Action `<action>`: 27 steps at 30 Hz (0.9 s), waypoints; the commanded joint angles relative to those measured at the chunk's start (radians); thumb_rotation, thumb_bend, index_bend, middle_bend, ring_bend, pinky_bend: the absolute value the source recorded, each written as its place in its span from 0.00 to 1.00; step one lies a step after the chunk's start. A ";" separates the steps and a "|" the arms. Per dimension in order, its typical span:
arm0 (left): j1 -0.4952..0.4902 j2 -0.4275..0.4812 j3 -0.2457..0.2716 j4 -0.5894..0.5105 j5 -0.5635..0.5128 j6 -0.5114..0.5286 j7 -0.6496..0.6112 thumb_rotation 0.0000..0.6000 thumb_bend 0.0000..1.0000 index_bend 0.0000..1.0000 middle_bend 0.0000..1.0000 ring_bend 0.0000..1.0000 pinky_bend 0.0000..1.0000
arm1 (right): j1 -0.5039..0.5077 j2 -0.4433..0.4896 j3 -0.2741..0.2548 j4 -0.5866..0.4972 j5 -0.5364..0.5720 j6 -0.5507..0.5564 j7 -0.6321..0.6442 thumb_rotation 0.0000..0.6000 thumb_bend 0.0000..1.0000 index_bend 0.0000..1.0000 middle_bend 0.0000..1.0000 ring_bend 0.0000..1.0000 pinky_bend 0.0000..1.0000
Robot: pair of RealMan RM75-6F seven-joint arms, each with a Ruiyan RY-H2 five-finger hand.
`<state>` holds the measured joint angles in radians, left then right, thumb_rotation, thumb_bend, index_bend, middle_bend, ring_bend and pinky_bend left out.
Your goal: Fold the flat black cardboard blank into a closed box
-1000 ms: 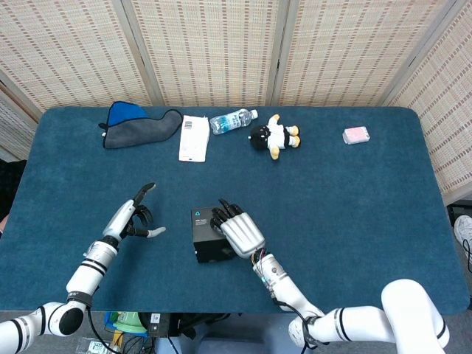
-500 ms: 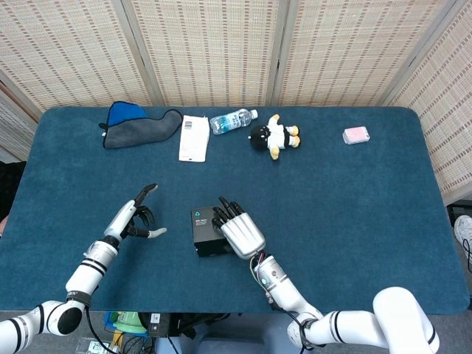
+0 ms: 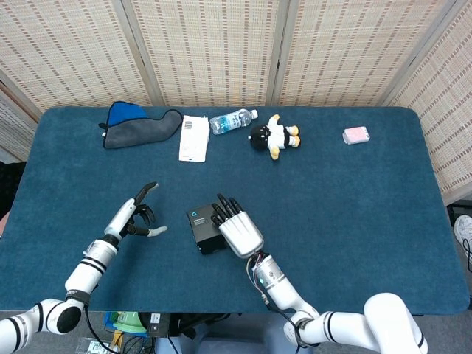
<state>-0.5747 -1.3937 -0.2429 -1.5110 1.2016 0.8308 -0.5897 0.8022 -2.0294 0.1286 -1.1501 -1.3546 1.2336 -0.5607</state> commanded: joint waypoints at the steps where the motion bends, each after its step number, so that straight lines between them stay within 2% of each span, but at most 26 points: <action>1: -0.001 0.001 0.000 0.002 0.004 -0.004 -0.011 1.00 0.14 0.00 0.00 0.51 0.54 | 0.001 -0.021 -0.001 0.047 -0.033 0.007 0.008 1.00 0.12 0.36 0.19 0.07 0.17; 20: 0.000 0.012 0.007 0.017 0.032 -0.019 -0.081 1.00 0.14 0.00 0.00 0.51 0.54 | 0.010 -0.109 -0.010 0.261 -0.148 0.015 0.051 1.00 0.13 0.36 0.21 0.09 0.19; 25: -0.001 0.014 0.010 0.021 0.043 -0.024 -0.102 1.00 0.14 0.00 0.00 0.58 0.54 | 0.013 -0.134 -0.006 0.321 -0.173 0.030 0.078 1.00 0.19 0.41 0.24 0.11 0.21; 27: -0.001 0.015 0.011 0.023 0.047 -0.025 -0.107 1.00 0.14 0.00 0.00 0.58 0.54 | 0.013 -0.140 -0.005 0.336 -0.179 0.034 0.084 1.00 0.20 0.43 0.25 0.12 0.22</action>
<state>-0.5758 -1.3788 -0.2319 -1.4887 1.2475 0.8065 -0.6961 0.8146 -2.1645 0.1229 -0.8201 -1.5287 1.2638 -0.4818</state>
